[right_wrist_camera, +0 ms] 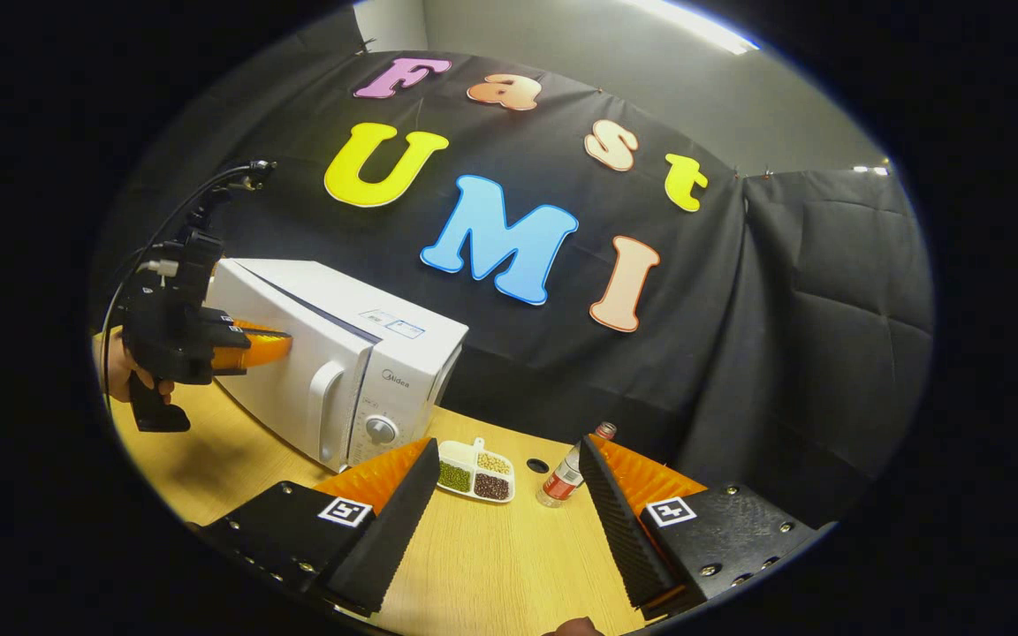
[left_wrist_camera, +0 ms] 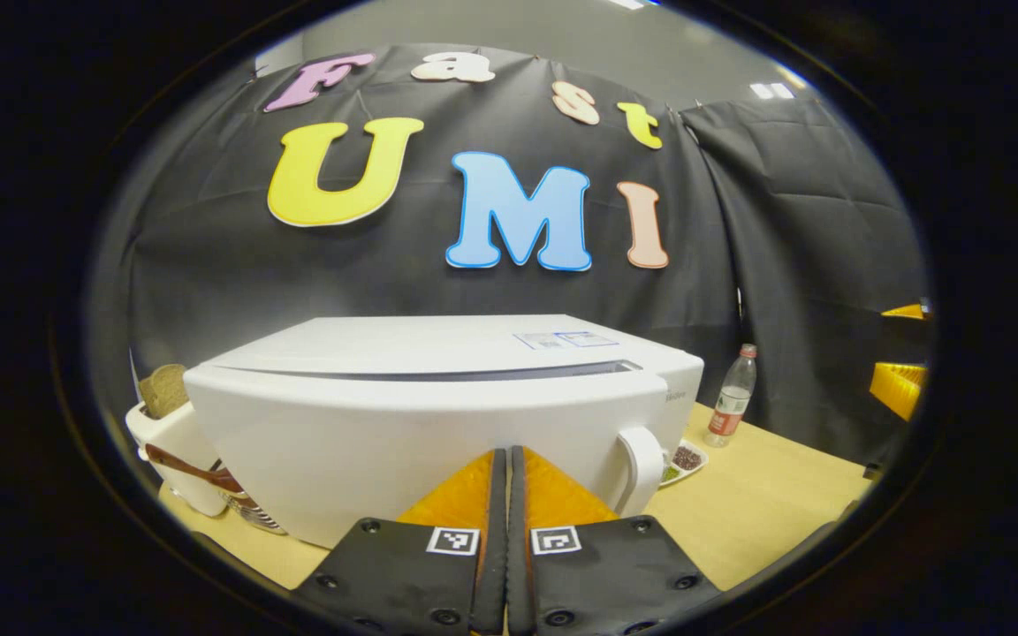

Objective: Open the microwave oven with the left hand, put the food in, and close the microwave oven.

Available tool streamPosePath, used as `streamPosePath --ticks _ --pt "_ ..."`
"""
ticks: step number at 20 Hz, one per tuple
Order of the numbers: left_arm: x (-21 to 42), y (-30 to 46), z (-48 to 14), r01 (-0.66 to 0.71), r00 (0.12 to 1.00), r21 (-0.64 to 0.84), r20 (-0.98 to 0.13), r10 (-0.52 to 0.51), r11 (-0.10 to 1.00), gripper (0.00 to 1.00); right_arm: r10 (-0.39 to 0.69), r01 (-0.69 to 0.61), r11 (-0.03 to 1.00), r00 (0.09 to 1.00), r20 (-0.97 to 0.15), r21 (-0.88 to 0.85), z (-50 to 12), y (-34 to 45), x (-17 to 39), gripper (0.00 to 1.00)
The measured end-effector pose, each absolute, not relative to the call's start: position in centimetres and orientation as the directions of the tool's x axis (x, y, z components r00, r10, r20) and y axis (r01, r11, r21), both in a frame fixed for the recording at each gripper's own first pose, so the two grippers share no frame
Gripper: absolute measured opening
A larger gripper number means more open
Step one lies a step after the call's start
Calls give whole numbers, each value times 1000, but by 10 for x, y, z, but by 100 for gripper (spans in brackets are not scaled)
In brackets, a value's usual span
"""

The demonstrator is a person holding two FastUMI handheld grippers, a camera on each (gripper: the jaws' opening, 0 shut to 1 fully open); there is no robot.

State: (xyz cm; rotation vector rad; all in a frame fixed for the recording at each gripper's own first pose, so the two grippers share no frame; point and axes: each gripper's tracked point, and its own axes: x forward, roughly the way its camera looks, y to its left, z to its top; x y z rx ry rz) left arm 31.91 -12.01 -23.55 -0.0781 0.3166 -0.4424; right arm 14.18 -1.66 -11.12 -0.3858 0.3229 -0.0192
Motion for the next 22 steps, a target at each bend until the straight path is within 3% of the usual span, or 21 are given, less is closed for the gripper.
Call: streamPosePath --ticks 8,11,22 --pt "328 -120 -237 366 872 -158 -287 -397 917 7 -67 -44 939 949 -308 -340 -108 -25 137 97" --pt "330 -128 -248 359 848 -160 -354 -393 919 7 -43 -61 948 948 -315 -311 -108 -25 133 97" --pt "267 -102 -166 251 926 -97 -266 -268 963 7 69 -122 977 958 -278 -178 -74 -25 95 97"
